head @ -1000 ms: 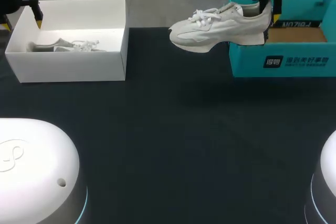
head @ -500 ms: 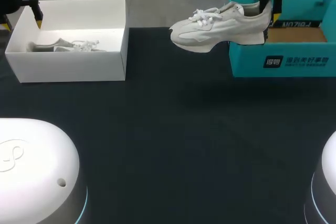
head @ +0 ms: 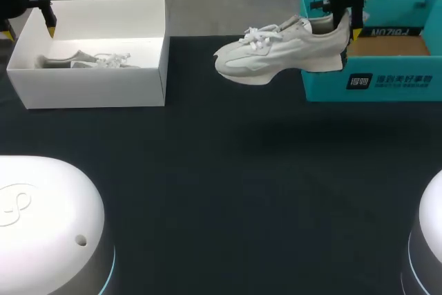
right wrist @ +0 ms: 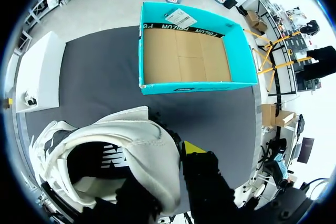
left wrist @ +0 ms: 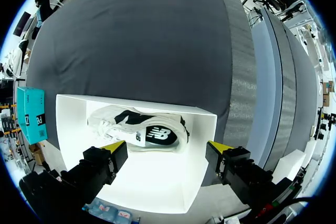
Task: Take the shoe out of the shoebox, open the shoe tongue, remove and reinsert the insole, then place the shoe into the shoebox
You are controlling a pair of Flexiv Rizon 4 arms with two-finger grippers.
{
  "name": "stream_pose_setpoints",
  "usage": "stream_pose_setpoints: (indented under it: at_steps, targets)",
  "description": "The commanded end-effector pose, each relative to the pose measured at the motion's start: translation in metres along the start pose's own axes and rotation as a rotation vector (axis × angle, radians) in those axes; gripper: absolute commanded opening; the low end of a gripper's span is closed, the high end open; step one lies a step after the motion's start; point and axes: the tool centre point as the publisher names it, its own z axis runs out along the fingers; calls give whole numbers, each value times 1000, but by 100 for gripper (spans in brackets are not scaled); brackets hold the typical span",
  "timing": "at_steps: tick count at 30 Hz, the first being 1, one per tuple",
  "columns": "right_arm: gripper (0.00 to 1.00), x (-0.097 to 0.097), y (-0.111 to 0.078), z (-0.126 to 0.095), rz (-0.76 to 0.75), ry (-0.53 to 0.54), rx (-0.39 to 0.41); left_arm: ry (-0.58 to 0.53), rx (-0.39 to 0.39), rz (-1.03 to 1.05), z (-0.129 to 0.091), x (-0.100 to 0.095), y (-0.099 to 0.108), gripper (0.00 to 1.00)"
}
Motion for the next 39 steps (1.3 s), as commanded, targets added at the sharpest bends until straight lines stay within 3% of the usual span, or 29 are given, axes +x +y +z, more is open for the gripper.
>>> stream_pose_setpoints:
  at_steps: [1, 9, 21, 30, 36, 39]
  targets:
    - [0, 5, -35, -6, 18, -11, -37, 2, -2, 0, 0, 0, -1, 100]
    - [0, 21, -84, -12, 32, -23, -29, 2, -2, 0, 0, 0, -1, 100]
    - [0, 41, -134, -10, 47, -31, 6, 2, -2, 0, 0, 0, -1, 100]
    - [0, 50, -150, -13, 40, -49, 34, 2, -2, 0, 0, 0, -1, 100]
    - [4, 51, -152, -12, 28, -34, 48, 2, -2, 0, 0, 0, -1, 100]
    - [0, 51, -152, -12, 28, -34, 48, 2, -2, 0, 0, 0, -1, 100]
